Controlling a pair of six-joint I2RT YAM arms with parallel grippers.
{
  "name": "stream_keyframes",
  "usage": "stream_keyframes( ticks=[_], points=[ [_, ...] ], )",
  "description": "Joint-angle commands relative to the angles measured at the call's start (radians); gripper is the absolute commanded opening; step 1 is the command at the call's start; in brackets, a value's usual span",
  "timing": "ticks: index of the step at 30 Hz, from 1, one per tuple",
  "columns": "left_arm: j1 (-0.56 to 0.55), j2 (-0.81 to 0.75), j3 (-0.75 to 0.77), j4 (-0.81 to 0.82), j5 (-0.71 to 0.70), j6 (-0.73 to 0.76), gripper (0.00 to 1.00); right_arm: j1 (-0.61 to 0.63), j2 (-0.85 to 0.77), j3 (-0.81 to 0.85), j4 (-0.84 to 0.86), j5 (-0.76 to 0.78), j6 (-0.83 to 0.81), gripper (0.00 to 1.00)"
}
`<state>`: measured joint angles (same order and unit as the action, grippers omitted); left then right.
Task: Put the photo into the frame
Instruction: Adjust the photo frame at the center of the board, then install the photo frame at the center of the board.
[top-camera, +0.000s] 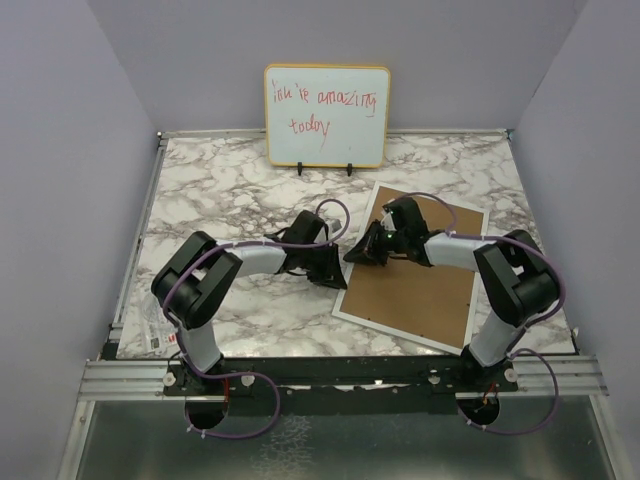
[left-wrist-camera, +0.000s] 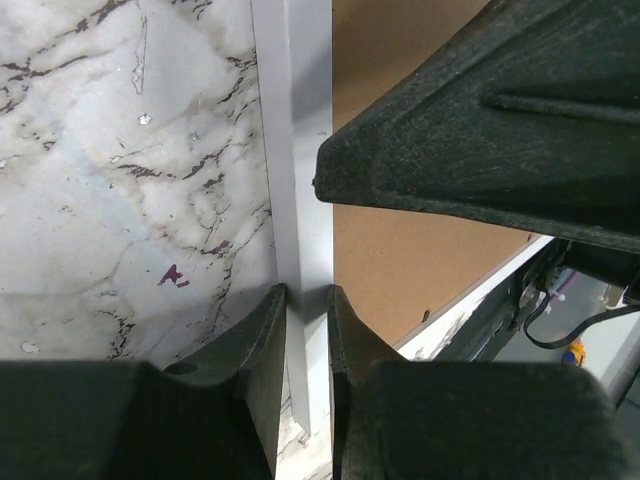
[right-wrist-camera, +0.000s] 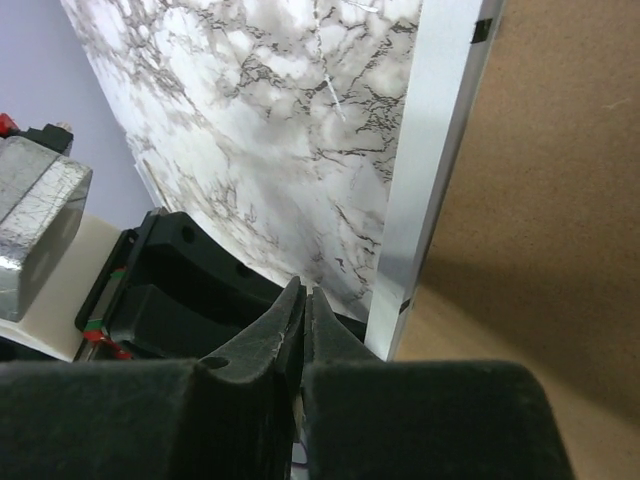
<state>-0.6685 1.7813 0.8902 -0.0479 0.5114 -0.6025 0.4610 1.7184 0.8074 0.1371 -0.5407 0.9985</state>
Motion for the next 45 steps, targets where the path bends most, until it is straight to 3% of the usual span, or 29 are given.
stream_keyframes(
  ticks=[1, 17, 26, 45],
  points=[
    [0.015, 0.083, -0.058, -0.146, -0.094, 0.058, 0.15, 0.004, 0.030, -0.006, -0.022, 0.006, -0.007, 0.05],
    [0.020, 0.093, -0.069, -0.147, -0.104, 0.059, 0.15, 0.004, 0.050, -0.088, -0.077, 0.098, -0.037, 0.03],
    [0.020, 0.095, -0.075, -0.144, -0.104, 0.060, 0.15, 0.005, 0.044, -0.167, 0.055, 0.178, 0.031, 0.04],
    [0.028, 0.091, -0.083, -0.155, -0.117, 0.058, 0.14, -0.032, -0.038, -0.299, 0.055, 0.330, 0.162, 0.03]
  ],
)
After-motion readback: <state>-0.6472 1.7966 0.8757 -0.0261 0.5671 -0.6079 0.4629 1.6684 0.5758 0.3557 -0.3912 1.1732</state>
